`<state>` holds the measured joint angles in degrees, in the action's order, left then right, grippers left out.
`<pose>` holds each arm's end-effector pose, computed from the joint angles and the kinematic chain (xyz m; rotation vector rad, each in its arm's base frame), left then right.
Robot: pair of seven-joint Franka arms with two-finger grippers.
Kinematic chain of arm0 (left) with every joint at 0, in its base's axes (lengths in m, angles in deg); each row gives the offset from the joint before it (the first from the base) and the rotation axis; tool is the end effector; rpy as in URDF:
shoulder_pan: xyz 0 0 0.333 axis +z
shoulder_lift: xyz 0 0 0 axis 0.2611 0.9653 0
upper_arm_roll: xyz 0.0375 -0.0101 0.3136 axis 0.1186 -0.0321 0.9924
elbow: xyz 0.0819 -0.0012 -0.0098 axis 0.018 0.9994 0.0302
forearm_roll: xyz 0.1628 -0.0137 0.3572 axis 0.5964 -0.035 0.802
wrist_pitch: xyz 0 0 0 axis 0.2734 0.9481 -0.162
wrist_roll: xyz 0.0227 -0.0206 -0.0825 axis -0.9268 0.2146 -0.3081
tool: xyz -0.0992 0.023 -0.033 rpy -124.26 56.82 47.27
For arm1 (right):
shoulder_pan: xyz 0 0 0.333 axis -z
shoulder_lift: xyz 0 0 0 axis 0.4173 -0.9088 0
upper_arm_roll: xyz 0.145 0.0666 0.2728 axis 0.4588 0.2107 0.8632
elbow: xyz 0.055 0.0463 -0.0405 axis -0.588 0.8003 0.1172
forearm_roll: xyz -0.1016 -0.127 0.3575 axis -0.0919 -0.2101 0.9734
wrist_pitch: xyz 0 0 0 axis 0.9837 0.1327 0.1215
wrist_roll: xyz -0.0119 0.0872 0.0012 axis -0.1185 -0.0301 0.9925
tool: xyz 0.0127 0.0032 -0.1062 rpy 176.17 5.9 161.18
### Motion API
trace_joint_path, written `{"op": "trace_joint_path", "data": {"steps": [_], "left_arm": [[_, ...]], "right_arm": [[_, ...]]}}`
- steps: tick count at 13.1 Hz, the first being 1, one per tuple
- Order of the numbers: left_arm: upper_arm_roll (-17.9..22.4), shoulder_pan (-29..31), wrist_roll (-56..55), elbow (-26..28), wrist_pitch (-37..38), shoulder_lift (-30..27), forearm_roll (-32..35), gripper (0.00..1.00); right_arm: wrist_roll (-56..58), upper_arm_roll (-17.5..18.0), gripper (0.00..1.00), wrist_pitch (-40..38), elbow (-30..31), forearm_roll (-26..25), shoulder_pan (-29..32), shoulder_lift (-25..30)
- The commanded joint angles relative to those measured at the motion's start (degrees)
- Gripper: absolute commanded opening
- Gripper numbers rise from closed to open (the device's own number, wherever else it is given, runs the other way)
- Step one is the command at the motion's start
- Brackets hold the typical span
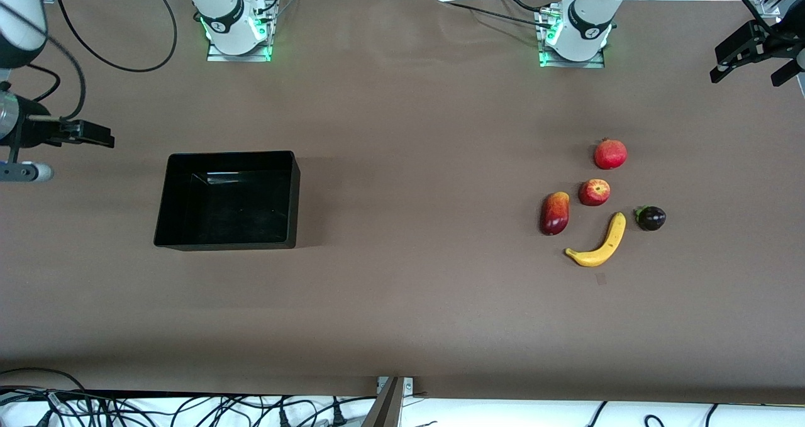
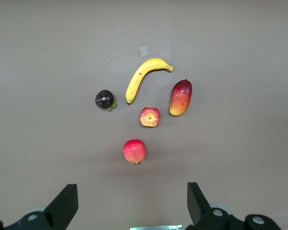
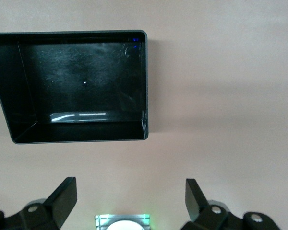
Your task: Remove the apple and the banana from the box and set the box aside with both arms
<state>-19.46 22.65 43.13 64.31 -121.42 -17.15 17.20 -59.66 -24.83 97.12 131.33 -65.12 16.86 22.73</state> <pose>0.4897 0.0118 0.6752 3.1332 -0.0748 0.0334 0.5791 -0.0346 0.5443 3.0718 0.0114 -0.3041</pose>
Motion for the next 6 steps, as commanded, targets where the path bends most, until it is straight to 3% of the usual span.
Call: {"op": "trace_joint_path", "data": {"steps": [1, 4, 6], "left_arm": [[0.2, 0.2, 0.3, -2.1, 0.9, 0.5, -1.1, 1.00], [0.2, 0.2, 0.3, -2.1, 1.0, 0.6, -1.0, 1.00], [0.2, 0.2, 0.3, -2.3, 0.7, 0.6, -1.1, 1.00]], "right_arm": [[-0.6, 3.0, 1.00, 3.6, 4.4, -0.4, 5.8, 4.4], [-0.9, 3.9, 1.00, 3.8, 4.6, 1.1, 6.7, 5.9], [-1.0, 6.5, 1.00, 3.6, 4.5, 0.8, 8.8, 6.3]]}}
